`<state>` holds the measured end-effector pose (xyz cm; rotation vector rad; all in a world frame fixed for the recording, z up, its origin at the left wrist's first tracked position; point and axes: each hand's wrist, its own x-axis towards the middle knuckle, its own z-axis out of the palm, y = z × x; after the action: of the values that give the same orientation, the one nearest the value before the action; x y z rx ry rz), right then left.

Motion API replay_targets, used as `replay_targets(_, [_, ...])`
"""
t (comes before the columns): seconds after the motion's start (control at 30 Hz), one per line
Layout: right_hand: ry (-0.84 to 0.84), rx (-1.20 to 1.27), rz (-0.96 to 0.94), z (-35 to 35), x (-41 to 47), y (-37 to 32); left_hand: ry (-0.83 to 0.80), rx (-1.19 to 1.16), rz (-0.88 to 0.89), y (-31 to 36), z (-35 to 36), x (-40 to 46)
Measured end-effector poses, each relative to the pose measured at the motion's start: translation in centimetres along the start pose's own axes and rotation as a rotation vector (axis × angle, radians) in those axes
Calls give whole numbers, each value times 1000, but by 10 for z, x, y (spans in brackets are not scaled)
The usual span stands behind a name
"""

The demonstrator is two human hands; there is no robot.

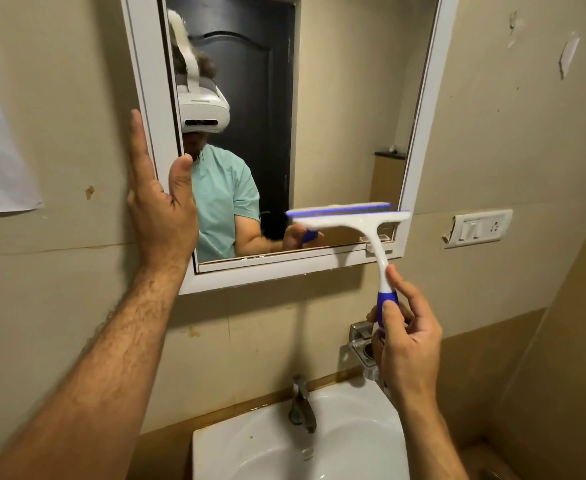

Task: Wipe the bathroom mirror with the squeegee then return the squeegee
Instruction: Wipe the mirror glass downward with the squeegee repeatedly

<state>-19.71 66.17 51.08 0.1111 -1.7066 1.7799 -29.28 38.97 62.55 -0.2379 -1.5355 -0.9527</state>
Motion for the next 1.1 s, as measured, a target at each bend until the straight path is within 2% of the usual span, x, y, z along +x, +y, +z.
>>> replay_targets(0.2, [8, 24, -48, 11, 29, -25, 2, -40, 22, -5, 0, 0])
replay_targets(0.5, [-42, -18, 85, -13, -6, 12, 18, 36, 36, -11, -1, 2])
replay_targets(0.8, [-19, 18, -12, 2, 24, -18, 19, 96, 53, -15, 0, 3])
replay_targets(1.1, [-33, -23, 65, -12, -5, 14, 16, -1, 28, -14, 1, 0])
